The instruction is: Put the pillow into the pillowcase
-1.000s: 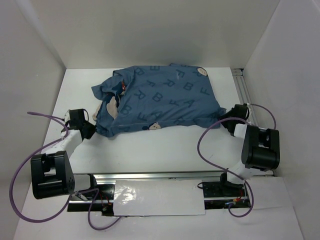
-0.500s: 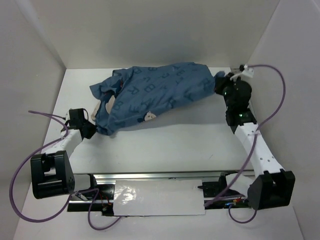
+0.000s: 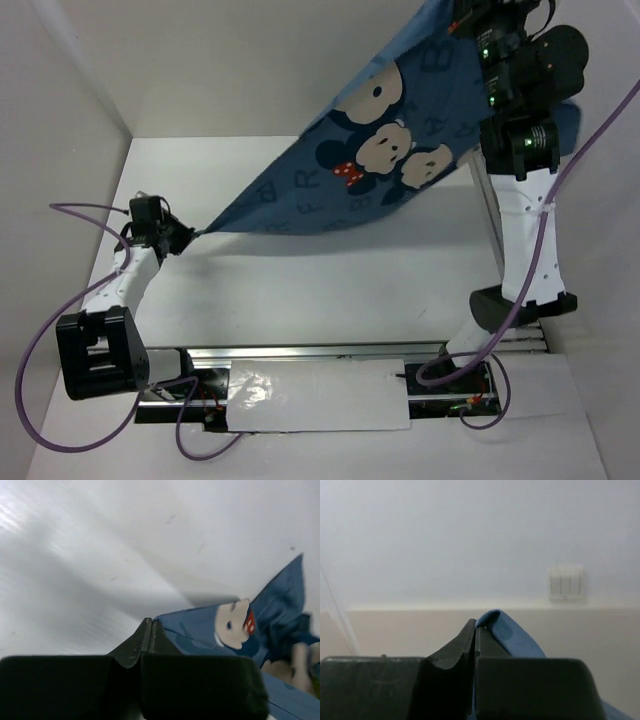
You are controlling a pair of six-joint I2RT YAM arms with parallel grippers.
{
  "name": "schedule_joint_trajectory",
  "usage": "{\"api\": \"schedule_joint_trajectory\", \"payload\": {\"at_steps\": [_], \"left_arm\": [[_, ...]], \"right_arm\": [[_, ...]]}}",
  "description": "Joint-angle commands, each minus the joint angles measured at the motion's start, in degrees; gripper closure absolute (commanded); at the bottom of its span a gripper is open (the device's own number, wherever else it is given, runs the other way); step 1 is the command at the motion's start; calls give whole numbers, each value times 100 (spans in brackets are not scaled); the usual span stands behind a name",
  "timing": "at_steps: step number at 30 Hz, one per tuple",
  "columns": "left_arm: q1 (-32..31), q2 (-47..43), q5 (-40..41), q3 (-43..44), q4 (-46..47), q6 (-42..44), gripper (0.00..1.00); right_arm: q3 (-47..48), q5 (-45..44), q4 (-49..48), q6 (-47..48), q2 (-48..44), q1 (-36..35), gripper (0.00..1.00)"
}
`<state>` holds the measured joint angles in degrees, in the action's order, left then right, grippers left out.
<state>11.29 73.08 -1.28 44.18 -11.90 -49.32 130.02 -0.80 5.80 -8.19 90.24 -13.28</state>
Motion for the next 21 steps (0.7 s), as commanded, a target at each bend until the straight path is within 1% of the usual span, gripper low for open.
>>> {"api": "schedule_joint_trajectory", "payload": {"at_steps": [1, 2, 3, 4, 5, 6, 7, 9, 11, 13, 14, 15, 17, 18, 19, 21], "left_arm": [[5, -58, 110, 353, -137, 264, 100], [5, -5, 58, 424, -137, 265, 100], [5, 57, 58, 564, -241, 317, 100], [5, 110, 5, 635, -242, 318, 100], [5, 232, 5, 714, -312, 370, 100], [5, 285, 5, 888, -313, 370, 100], [5, 338, 5, 995, -469, 370, 100], [5, 408, -82, 1188, -471, 370, 100], [5, 470, -301, 1303, -471, 370, 100], [5, 470, -303, 1618, -646, 318, 100], [83, 366, -94, 1768, -917, 318, 100], [171, 278, 56, 2126, -1076, 318, 100], [286, -20, 329, 2532, -1348, 396, 100], [338, -91, 582, 2777, -1750, 466, 100], [408, -144, 750, 3363, -2059, 415, 100], [496, -285, 1285, 4068, -2735, 240, 100]], "right_arm": [[1840, 122, -607, 273, 318, -43, 100], [2061, 185, -528, 274, 415, -43, 100], [2063, 290, -710, 274, 337, -43, 100], [1480, 291, -921, 274, 198, -43, 100], [1213, 291, -1097, 274, -48, -43, 100], [1115, 221, -1151, 352, -50, -43, 100], [1262, 116, -1065, 353, -102, -43, 100], [1499, 115, -1133, 405, -103, -43, 100], [1727, 176, -1554, 405, -155, -43, 100], [1782, -69, -1940, 282, -339, -43, 100], [1677, -235, -2082, 282, -444, -43, 100], [1589, -463, -2214, 387, -663, 9, 100], [1588, -596, -2346, 510, -823, 9, 100], [1588, -597, -2347, 641, -884, 62, 100], [1588, -649, -2199, 712, -1059, 62, 100], [1405, -738, -1988, 817, -1340, 185, 100]]}}
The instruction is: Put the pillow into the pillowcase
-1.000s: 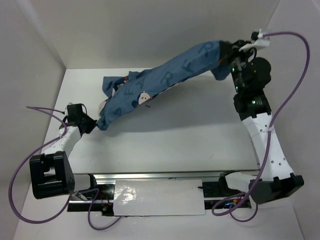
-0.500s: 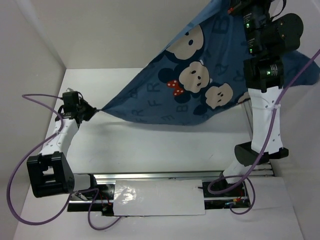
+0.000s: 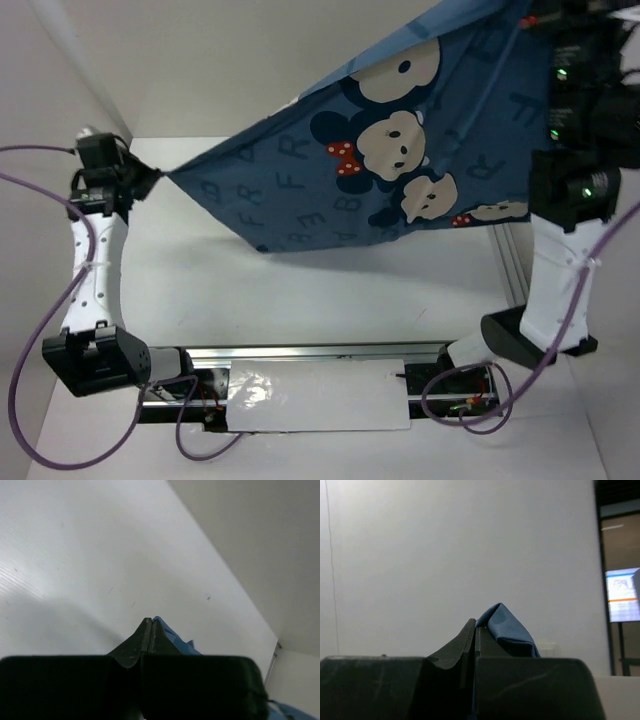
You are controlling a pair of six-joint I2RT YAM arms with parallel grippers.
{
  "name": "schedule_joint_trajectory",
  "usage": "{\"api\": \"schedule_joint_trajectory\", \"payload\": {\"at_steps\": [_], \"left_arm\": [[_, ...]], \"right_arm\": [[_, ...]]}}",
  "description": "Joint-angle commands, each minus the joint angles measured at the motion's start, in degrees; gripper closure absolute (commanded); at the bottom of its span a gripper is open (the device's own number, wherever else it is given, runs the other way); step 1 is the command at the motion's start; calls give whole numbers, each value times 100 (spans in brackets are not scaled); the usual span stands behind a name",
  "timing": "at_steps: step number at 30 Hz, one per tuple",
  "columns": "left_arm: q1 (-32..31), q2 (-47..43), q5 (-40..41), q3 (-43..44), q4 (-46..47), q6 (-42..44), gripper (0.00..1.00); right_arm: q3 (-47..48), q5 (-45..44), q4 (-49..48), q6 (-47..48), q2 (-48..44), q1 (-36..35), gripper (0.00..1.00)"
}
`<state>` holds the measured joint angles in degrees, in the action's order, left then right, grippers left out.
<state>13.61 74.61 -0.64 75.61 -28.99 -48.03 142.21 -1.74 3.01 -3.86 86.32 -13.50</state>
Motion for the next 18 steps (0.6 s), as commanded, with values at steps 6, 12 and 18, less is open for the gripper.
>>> {"api": "schedule_joint_trajectory", "payload": {"at_steps": [6, 12, 18], "left_arm": [[397, -684, 1918, 3738, -2408, 364, 100], [397, -764, 2463, 4980, -2857, 707, 100], [397, -711, 2474, 4966, -2762, 1015, 100]], "right_arm": [[-688, -1487, -1514, 947, -2102, 313, 100], [307, -1373, -1065, 1071, -1962, 321, 100], [-221, -1654, -1050, 1002, -1928, 322, 100]]}}
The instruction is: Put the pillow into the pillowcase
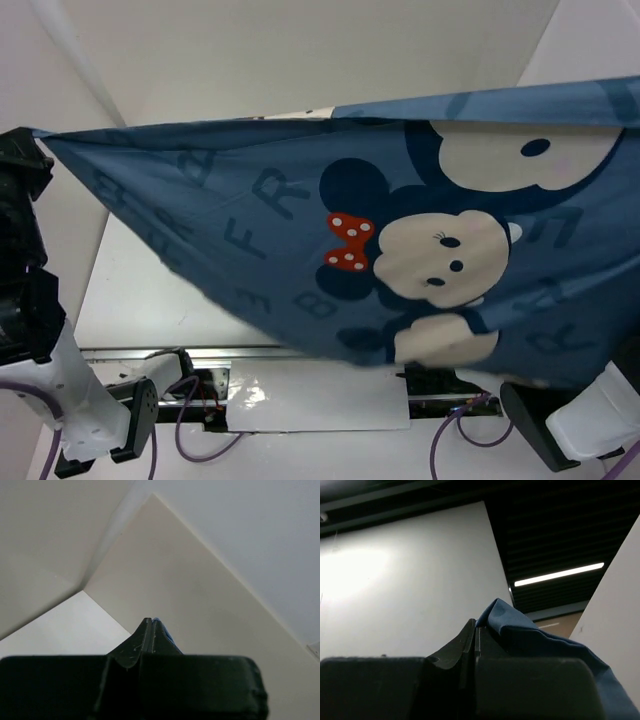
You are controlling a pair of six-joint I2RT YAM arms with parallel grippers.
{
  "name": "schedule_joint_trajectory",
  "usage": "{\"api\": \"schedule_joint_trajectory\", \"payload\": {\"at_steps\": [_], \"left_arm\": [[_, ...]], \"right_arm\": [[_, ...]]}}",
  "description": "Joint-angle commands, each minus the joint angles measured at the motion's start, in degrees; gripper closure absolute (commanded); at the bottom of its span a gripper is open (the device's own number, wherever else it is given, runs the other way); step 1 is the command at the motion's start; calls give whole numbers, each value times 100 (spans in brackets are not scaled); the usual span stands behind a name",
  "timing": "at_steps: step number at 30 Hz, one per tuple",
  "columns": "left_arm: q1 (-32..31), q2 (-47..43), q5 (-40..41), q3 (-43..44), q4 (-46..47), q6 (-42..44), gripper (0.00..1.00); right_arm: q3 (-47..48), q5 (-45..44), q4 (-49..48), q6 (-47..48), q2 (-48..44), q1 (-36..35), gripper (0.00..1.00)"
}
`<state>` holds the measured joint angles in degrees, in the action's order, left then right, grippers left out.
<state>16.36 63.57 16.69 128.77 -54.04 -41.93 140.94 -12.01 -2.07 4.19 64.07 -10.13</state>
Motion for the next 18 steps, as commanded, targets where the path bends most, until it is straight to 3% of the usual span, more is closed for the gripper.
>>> {"api": "schedule_joint_trajectory", "payload": {"at_steps": [1, 5, 8, 10, 14, 17, 18], "left_arm": [[122, 393, 618, -579, -126, 405, 100], [122, 769, 115, -1862, 464, 326, 100], [122, 1183, 212, -2540, 596, 142, 100], [122, 1578, 37, -3040, 824, 89, 100], [70, 2360, -236, -3911, 1950, 159, 100], [-273, 3271, -140, -4062, 2713, 413, 100], [-395, 3563, 0, -3948, 2871, 475, 100]], "right_arm": [[-93, -575, -488, 127, 412, -15, 100], [538, 84, 21, -478, 1378, 546, 100], [-11, 155, 171, -1207, 1714, 776, 100], [-1011, 68, 250, -1262, 1433, 776, 100], [-4508, -740, 225, -1683, 1134, 776, 100], [-5925, -1417, -127, -2166, 1580, 871, 100], [-5929, -1479, -127, -2281, 1886, 942, 100]]}}
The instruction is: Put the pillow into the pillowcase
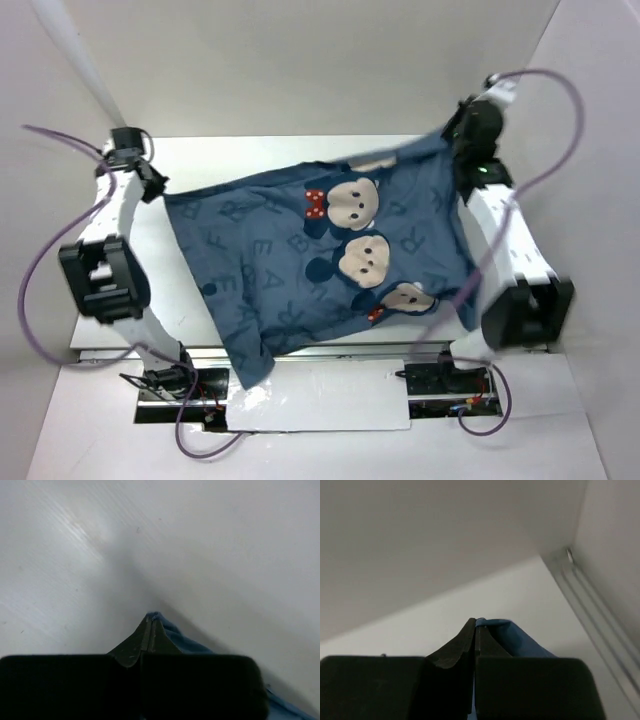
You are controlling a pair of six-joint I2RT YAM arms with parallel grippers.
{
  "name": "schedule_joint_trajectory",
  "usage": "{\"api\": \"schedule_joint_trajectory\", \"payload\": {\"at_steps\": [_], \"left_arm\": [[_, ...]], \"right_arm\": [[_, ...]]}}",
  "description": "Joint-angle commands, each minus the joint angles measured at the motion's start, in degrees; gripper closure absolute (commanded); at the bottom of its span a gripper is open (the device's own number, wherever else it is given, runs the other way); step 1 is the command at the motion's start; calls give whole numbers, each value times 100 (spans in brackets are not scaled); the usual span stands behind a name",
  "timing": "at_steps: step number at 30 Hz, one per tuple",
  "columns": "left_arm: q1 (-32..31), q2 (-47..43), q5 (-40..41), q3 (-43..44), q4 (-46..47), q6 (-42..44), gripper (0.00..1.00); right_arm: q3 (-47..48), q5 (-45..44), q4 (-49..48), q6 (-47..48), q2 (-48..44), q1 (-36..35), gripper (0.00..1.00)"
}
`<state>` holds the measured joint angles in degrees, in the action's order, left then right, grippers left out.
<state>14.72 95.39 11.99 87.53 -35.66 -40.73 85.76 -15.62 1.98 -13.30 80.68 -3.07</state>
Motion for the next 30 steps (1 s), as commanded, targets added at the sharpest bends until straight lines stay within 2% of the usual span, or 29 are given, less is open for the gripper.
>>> {"api": "schedule_joint_trajectory", "payload": {"at_steps": [1, 3, 4, 5, 7, 8, 12, 16, 19, 20, 21, 22, 23, 24, 25, 26, 30], "left_arm": [[-450, 688, 706, 351, 1035, 477, 100], [-610, 1608, 848, 1071, 983, 531, 100], [-715, 1884, 849, 1326, 982, 601, 100], [-716, 2130, 910, 1798, 886, 601, 100], [-716, 2752, 911, 2205, 754, 601, 100], [-716, 2913, 850, 2521, 753, 601, 100], [-716, 3397, 472, 2910, 885, 707, 100], [-716, 3758, 419, 3331, 991, 707, 100], [-576, 4030, 147, 3806, 798, 645, 100], [-419, 4031, -159, 3920, 684, 576, 99], [-365, 4100, -336, 4069, 683, 523, 88], [-260, 4014, -590, 4071, 683, 453, 39], [-259, 4013, -671, 4071, 631, 452, 39], [-198, 3935, -750, 4010, 630, 452, 4], [-198, 3743, -812, 4009, 630, 522, 0], [-145, 3628, -812, 3957, 578, 522, 0], [-145, 2953, -602, 3835, 209, 706, 0]], "right_arm": [[-358, -1119, -471, -699, 1020, 306, 100], [342, -927, -216, -823, 1929, 509, 100], [667, -847, -94, -902, 2386, 509, 100], [1419, -899, 169, -902, 3208, 579, 100], [2083, -1004, 495, -842, 4047, 580, 100], [2286, -1005, 497, -745, 4173, 527, 100], [2490, -952, -170, -612, 4464, 474, 100], [3208, -899, -171, -612, 4859, 588, 100], [3902, -689, -14, -612, 5299, 711, 91], [4035, -610, 56, -560, 5395, 711, 73], [4150, -435, 57, -560, 5527, 781, 71], [4516, -312, 266, -560, 5580, 843, 54], [4520, -310, 268, -560, 5581, 843, 54], [4633, -215, 372, -560, 5642, 895, 31], [4713, -162, 547, -612, 5582, 896, 9], [4635, -109, 549, -612, 5485, 896, 0], [3950, 32, 479, -499, 4547, 896, 0]]}}
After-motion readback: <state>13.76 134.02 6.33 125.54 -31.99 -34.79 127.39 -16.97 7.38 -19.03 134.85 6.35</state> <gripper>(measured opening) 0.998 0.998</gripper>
